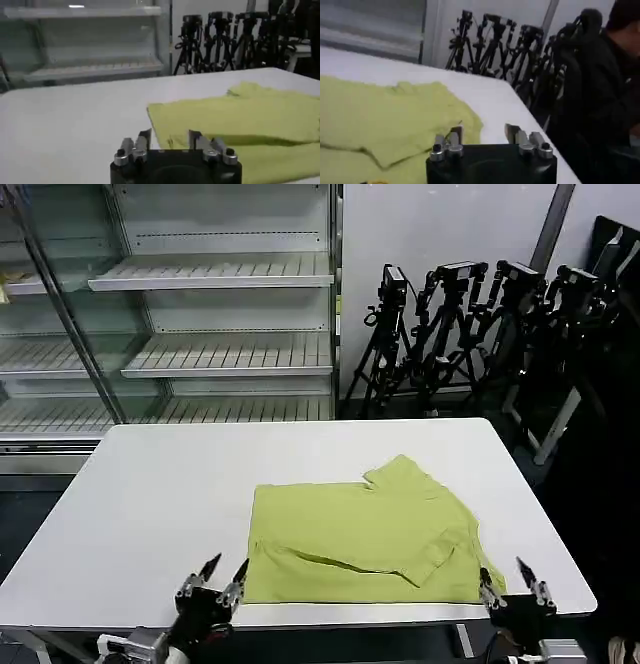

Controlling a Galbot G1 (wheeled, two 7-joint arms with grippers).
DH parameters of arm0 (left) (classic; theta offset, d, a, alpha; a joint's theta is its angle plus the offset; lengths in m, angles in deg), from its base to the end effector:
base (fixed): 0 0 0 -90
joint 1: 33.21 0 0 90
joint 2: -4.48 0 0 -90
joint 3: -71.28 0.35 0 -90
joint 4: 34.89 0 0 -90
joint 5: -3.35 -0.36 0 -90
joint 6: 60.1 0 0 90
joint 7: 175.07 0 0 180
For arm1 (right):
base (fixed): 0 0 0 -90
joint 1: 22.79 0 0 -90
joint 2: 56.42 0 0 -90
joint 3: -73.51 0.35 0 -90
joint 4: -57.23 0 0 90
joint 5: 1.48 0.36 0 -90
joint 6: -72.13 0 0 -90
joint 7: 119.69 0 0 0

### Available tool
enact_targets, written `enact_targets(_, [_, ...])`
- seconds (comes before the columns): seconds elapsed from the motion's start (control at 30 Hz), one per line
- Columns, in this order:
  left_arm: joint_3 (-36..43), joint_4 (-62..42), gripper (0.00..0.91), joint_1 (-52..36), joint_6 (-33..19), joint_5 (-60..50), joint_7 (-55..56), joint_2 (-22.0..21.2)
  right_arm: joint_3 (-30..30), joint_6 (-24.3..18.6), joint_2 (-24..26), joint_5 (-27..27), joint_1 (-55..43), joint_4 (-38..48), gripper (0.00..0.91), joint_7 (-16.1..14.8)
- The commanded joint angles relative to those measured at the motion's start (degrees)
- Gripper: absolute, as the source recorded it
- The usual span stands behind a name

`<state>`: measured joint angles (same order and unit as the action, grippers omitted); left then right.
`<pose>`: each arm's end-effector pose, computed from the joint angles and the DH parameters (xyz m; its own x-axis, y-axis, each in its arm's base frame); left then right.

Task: Fold and organize the clothes.

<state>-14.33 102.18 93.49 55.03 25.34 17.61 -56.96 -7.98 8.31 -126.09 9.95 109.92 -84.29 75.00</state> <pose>0.1453 0.0248 -0.2142 -0.9228 0.1783 0.3416 0.2028 0.9785 0.0368 0.1272 -0.0548 -0.1888 -0.9579 0.1431 0.2489 0.0841 0.9687 -0.2334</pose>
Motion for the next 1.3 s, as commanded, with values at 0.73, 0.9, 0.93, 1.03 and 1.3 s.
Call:
enact_targets(0.73, [13.47, -24.39, 0.907, -38.33, 7.98, 16.84, 6.99, 6.15, -25.80, 7.06, 7.26, 19.84, -53.62, 33.63, 0.907, 9.44])
enact_targets(0.9, [18.40, -30.71, 0.907, -45.70, 8.00, 17.22, 7.18, 6.11, -30.24, 7.05, 5.62, 21.48, -60.96, 43.62, 0.907, 10.62])
enact_targets(0.93, [18.71, -31.16, 0.907, -46.41, 7.99, 17.30, 7.19, 6.01, -30.67, 7.05, 5.34, 21.75, -61.69, 44.82, 0.907, 10.74])
enact_targets(1.03, [20.83, -34.03, 0.907, -49.68, 8.02, 18.11, 7.33, 5.32, -31.87, 7.09, 4.40, 22.81, -63.97, 48.33, 0.907, 11.07])
enact_targets(1.3, [25.35, -40.57, 0.907, -54.77, 8.05, 18.97, 7.45, 2.78, -35.90, 7.14, 1.45, 25.04, -70.59, 59.95, 0.907, 10.93])
